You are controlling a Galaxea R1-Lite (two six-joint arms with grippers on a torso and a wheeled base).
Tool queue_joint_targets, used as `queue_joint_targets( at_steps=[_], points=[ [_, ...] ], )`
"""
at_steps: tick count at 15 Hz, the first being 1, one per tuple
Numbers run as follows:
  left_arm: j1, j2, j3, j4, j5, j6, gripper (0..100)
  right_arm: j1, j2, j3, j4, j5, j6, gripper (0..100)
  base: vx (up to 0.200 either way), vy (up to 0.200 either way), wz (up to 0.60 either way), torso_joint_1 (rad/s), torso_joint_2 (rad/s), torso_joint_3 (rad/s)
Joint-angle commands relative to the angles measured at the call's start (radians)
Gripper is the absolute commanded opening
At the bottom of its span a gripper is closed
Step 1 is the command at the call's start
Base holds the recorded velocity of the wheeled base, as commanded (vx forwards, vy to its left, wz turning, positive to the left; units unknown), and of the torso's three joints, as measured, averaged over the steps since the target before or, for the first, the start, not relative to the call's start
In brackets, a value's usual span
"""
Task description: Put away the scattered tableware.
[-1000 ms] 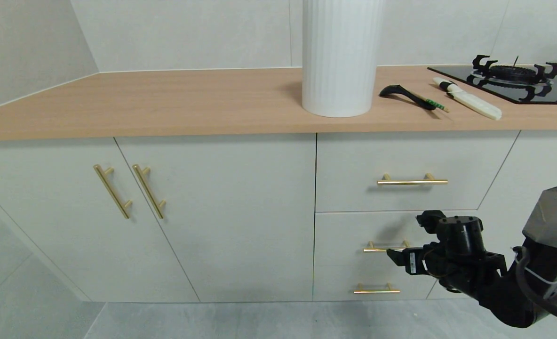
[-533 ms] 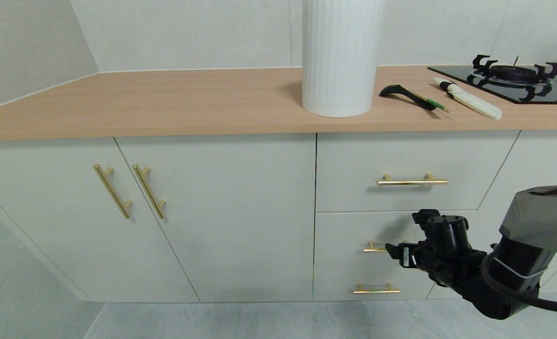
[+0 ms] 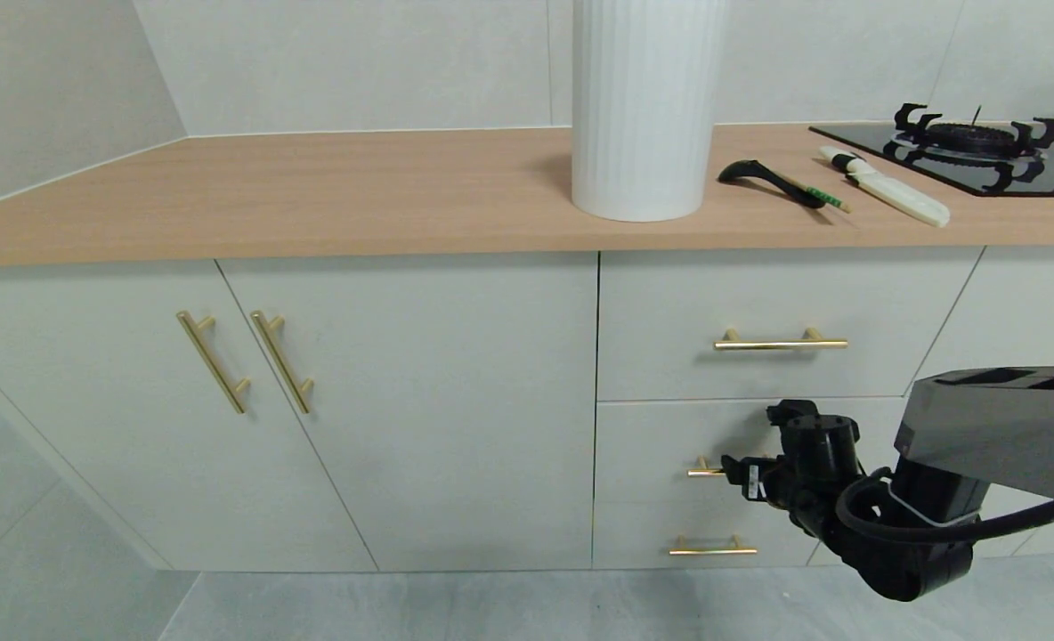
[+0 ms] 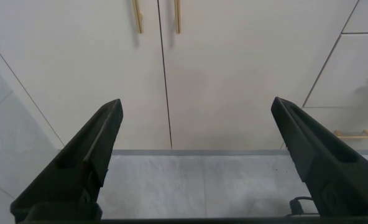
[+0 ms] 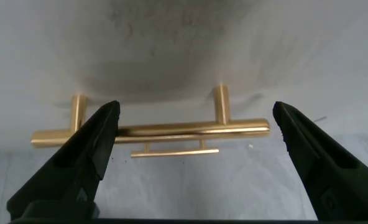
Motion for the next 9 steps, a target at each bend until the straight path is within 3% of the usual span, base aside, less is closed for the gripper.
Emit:
queue_joint_targets(
  at_steps=[1,9],
  points=[
    [0.0,0.0,0.0,0.0,0.001,0.0,100,0.0,0.027,-0.003,-0.009,-0.002,-0.002,100,0.0,0.0,0.0,0.0,0.0,0.0],
    [0.0,0.0,0.0,0.0,0.001,-0.001,100,0.002,0.03,0.037,-0.006,-0.002,-0.026,100,0.0,0.0,0.0,0.0,0.0,0.0]
  ],
)
